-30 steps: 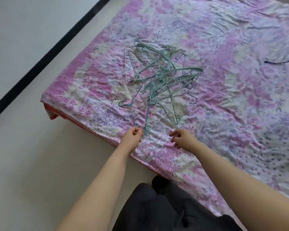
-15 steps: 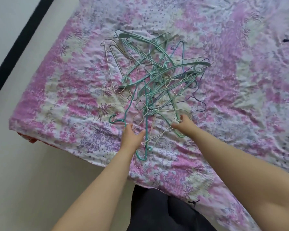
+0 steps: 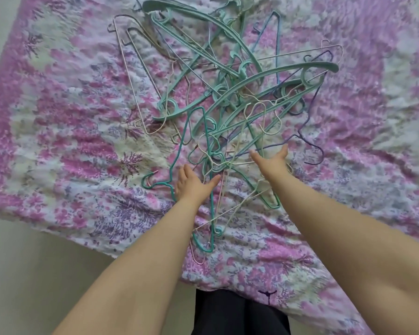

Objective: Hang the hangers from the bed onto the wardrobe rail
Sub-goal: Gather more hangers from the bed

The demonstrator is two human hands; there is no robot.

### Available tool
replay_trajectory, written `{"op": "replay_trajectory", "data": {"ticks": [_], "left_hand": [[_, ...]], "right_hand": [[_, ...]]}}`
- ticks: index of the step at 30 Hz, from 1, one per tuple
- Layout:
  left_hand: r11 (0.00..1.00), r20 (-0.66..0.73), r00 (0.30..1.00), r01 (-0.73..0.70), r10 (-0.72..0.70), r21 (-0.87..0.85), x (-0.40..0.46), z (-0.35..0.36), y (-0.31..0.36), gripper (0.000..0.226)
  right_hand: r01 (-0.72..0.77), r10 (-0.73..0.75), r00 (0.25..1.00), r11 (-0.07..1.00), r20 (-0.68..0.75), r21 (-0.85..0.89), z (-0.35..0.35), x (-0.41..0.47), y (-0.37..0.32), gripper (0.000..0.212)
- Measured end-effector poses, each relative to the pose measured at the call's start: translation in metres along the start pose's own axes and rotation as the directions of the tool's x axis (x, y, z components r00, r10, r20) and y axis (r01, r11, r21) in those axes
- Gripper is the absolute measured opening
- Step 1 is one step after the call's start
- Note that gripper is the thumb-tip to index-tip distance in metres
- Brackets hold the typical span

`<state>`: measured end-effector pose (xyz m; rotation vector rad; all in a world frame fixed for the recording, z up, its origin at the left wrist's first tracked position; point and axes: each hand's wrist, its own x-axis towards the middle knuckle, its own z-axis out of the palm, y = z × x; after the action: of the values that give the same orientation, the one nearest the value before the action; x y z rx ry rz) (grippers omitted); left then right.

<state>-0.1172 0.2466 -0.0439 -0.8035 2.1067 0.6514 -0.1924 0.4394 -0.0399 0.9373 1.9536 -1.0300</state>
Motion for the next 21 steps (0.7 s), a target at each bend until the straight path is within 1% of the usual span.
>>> {"op": "replay_trajectory", "data": {"ticks": [2,3,5,6,8,9,10,11,12,13,15,16,17,18,20,21], "left_hand": [[0.998,0.046,0.998,0.048,-0.05,0.05,0.013,0.002,0.002,0.121],[0.996,0.057,0.997,0.054,-0.058,0.075,0.018,0.002,0.004,0.124],[0.991,0.037,0.998,0.05,-0.055,0.126,0.025,0.003,0.009,0.125],[0.988,0.003,0.999,0.049,-0.05,0.146,0.027,0.003,0.012,0.123],[0.99,-0.054,0.997,0.056,-0.049,0.132,0.031,0.003,0.016,0.117],[0.993,-0.064,0.996,0.066,-0.06,0.097,0.034,0.003,0.017,0.114],[0.996,-0.059,0.996,0.077,-0.074,0.048,0.037,0.003,0.017,0.113],[0.996,-0.043,0.996,0.084,-0.084,-0.01,0.041,0.004,0.016,0.113],[0.993,-0.022,0.996,0.087,-0.089,-0.081,0.043,0.003,0.015,0.112],[0.98,0.013,0.996,0.094,-0.093,-0.176,0.047,0.002,0.013,0.11],[0.918,0.061,0.993,0.113,-0.097,-0.381,0.047,-0.002,0.012,0.099],[0.882,0.084,0.992,0.12,-0.092,-0.456,0.051,-0.004,0.011,0.089],[0.863,0.115,0.99,0.127,-0.08,-0.49,0.054,-0.006,0.012,0.078],[0.847,0.156,0.986,0.133,-0.06,-0.515,0.054,-0.009,0.017,0.074],[0.793,0.269,0.962,0.195,-0.041,-0.577,0.055,-0.009,0.027,0.088],[0.769,0.313,0.949,0.236,-0.049,-0.594,0.055,-0.007,0.034,0.093]], "right_hand": [[-0.059,0.059,0.998,0.998,0.005,-0.03,0.006,0.009,-0.008,0.115],[-0.082,0.081,0.997,0.992,-0.01,-0.1,0.008,0.011,-0.01,0.113],[-0.11,0.093,0.993,0.937,-0.067,-0.332,0.009,0.012,-0.014,0.106],[-0.103,0.065,0.993,0.884,-0.099,-0.455,0.009,0.015,-0.012,0.106],[-0.03,-0.069,0.99,0.75,-0.122,-0.661,0.007,0.021,-0.004,0.107],[0.029,-0.144,0.985,0.689,-0.097,-0.724,0.007,0.023,0.0,0.107],[0.091,-0.204,0.977,0.652,-0.059,-0.753,0.007,0.026,0.002,0.106],[0.138,-0.228,0.973,0.65,-0.019,-0.747,0.006,0.028,0.003,0.105],[0.175,-0.229,0.973,0.682,0.02,-0.71,0.007,0.03,0.003,0.104],[0.192,-0.206,0.977,0.737,0.056,-0.648,0.006,0.031,0.002,0.103],[0.15,-0.102,0.986,0.88,0.129,-0.451,0.003,0.04,0.0,0.104],[0.11,-0.066,0.987,0.943,0.149,-0.314,0.0,0.044,-0.003,0.104],[0.077,-0.047,0.986,0.98,0.16,-0.185,-0.003,0.049,-0.005,0.102],[0.064,-0.047,0.984,0.993,0.17,-0.1,-0.006,0.052,-0.008,0.097],[0.048,-0.035,0.977,0.997,0.211,-0.057,-0.006,0.053,-0.013,0.078],[0.024,-0.015,0.966,0.999,0.259,-0.032,-0.003,0.049,-0.016,0.067]]}}
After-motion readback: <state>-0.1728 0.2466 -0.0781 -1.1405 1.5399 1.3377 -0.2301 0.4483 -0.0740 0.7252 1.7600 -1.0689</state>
